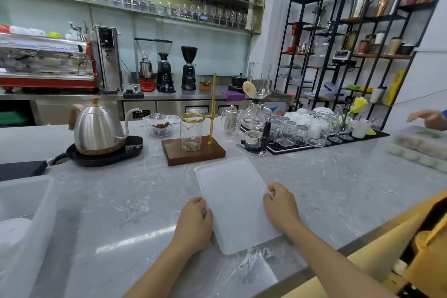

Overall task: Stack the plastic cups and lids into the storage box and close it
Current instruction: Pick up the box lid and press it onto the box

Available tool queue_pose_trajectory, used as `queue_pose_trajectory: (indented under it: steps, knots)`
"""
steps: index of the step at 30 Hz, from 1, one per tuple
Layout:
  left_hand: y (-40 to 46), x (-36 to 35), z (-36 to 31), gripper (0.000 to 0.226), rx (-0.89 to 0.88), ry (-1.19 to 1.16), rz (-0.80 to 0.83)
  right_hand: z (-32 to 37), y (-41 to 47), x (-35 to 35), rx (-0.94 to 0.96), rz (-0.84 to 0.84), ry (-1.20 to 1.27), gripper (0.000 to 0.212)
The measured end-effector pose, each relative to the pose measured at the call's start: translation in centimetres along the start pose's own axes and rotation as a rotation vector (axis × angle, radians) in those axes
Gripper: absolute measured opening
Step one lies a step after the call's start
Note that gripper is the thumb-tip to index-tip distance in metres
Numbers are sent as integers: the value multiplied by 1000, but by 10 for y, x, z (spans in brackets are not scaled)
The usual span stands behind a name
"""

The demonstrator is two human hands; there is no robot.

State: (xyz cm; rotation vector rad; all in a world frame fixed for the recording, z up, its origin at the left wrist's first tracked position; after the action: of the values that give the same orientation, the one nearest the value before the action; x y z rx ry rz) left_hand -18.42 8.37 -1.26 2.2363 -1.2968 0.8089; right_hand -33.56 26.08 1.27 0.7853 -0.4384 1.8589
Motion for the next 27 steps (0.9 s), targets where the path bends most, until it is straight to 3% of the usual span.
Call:
queue_pose_trajectory:
  steps: [3, 7, 12, 19, 27]
  knots:
    - [-1, 11, 0, 21, 20, -137, -67, 10, 0, 7, 29, -47, 85, 19]
    - [-7, 31, -11, 33, 4, -342, -112, 31, -2, 15, 94, -90, 185, 22]
    - [-6, 66, -25, 33, 12, -495, -154, 63, -2, 33, 226, -55, 302, 23]
    - [-6, 131, -44, 40, -35, -452, -205, 111, 0, 41, 317, 58, 434, 20]
    - [-32, 216, -30, 18, -51, -255, -319, 188, -8, 16, 519, 229, 468, 22]
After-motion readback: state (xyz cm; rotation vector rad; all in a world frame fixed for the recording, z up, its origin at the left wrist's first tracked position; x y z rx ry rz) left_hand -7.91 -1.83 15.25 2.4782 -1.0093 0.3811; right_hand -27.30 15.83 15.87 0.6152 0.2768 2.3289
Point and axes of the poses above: each hand's wrist, its own y-axis towards the middle knuckle, its own x-axis out of the back of the hand, z = x × y, the point moved 5 cm from there along y, towards the middle knuckle, and after that the axes turned 9 degrees about z, right-handed, at the moved point
